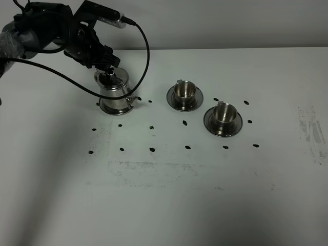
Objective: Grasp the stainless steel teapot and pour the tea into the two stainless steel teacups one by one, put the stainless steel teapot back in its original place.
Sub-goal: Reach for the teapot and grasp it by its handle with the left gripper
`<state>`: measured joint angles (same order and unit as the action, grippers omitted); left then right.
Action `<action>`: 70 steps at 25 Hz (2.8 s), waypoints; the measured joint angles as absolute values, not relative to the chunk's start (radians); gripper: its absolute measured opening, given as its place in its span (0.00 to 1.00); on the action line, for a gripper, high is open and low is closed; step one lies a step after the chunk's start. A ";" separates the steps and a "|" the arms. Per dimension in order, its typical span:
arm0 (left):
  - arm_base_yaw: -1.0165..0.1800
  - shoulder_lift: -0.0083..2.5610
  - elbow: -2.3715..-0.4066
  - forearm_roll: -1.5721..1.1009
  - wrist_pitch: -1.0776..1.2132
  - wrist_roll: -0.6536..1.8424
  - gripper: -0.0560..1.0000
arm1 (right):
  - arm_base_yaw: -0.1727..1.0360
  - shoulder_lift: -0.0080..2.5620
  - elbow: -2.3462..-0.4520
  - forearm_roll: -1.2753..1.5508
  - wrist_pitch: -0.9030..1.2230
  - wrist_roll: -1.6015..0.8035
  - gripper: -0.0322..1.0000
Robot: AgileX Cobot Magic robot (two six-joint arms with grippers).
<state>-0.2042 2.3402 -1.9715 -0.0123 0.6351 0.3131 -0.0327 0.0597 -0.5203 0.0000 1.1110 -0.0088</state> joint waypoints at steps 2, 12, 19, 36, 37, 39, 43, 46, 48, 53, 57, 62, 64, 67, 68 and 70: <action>-0.199 2.336 -1.971 -0.009 0.642 0.316 0.59 | -0.033 0.060 -0.520 0.000 1.111 -0.009 0.36; -0.196 2.298 -1.970 0.025 0.676 0.321 0.59 | -0.033 0.060 -0.520 0.000 1.111 -0.009 0.36; -0.170 2.123 -1.764 0.039 0.524 0.356 0.59 | -0.033 0.060 -0.520 0.000 1.111 -0.009 0.36; -0.105 2.209 -1.670 -0.378 0.280 0.319 0.59 | -0.033 0.060 -0.520 0.000 1.111 -0.009 0.36; -0.104 2.216 -1.670 -0.390 0.277 0.319 0.59 | -0.033 0.060 -0.520 0.000 1.111 -0.009 0.36; -0.104 2.233 -1.670 -0.406 0.274 0.319 0.59 | -0.033 0.060 -0.520 0.000 1.111 -0.009 0.36; -0.097 2.247 -1.670 -0.411 0.307 0.319 0.59 | -0.033 0.060 -0.520 0.000 1.111 -0.009 0.36; -0.086 2.247 -1.669 -0.402 0.340 0.319 0.59 | -0.033 0.060 -0.520 0.000 1.111 -0.009 0.36; -0.077 2.247 -1.669 -0.399 0.376 0.319 0.59 | -0.033 0.060 -0.520 0.000 1.111 -0.009 0.36; -0.059 2.247 -1.669 -0.398 0.433 0.334 0.59 | -0.033 0.060 -0.520 0.000 1.111 -0.009 0.36; -0.048 2.247 -1.669 -0.397 0.483 0.360 0.59 | -0.033 0.060 -0.520 0.000 1.111 -0.010 0.36; -0.046 2.244 -1.669 -0.344 0.556 0.367 0.59 | -0.033 0.060 -0.520 0.000 1.111 -0.010 0.36; -0.046 2.240 -1.669 -0.319 0.583 0.367 0.59 | -0.033 0.060 -0.520 0.000 1.111 -0.010 0.36; -0.046 2.237 -1.669 -0.299 0.622 0.373 0.59 | -0.033 0.060 -0.520 0.000 1.111 -0.010 0.36; -0.046 2.235 -1.669 -0.296 0.634 0.380 0.59 | -0.033 0.060 -0.520 0.000 1.111 -0.010 0.36; -0.046 2.233 -1.669 -0.295 0.660 0.401 0.59 | -0.033 0.060 -0.520 0.000 1.111 -0.009 0.36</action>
